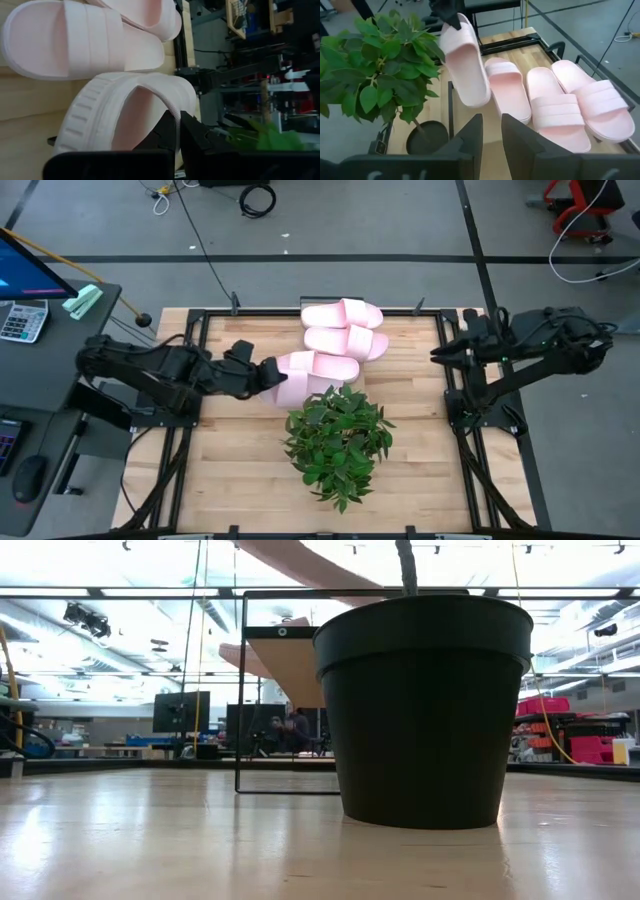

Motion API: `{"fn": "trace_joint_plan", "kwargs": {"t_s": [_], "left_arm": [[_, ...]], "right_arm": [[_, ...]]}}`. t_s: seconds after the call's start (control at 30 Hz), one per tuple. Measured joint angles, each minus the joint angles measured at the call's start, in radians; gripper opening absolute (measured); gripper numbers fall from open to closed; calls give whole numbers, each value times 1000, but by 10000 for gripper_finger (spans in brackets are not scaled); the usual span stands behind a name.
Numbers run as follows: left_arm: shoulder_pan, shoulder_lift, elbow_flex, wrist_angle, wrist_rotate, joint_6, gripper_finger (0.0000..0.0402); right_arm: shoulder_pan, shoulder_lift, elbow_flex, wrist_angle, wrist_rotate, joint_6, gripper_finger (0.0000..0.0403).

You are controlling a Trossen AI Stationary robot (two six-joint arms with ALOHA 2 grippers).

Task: Pick and place slides into the shelf
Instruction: Put the pink slide on the shelf

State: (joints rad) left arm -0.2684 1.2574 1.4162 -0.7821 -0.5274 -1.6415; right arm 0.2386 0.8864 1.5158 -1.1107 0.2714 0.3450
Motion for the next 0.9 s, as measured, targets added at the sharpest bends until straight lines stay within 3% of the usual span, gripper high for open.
{"fn": "trace_joint_plan", "kwargs": {"t_s": [0.23, 0.6, 0.9], "left_arm": [[0, 40, -1, 5, -8, 53, 10], [-23, 49, -1, -79, -126, 102, 10], [-29, 49, -1, -86, -131, 173, 10]], "right_arm": [[0, 16, 0, 0, -1, 27, 77], [-1, 67, 0, 3, -3, 150, 77], [-1, 129, -1, 8, 31, 236, 77]]}}
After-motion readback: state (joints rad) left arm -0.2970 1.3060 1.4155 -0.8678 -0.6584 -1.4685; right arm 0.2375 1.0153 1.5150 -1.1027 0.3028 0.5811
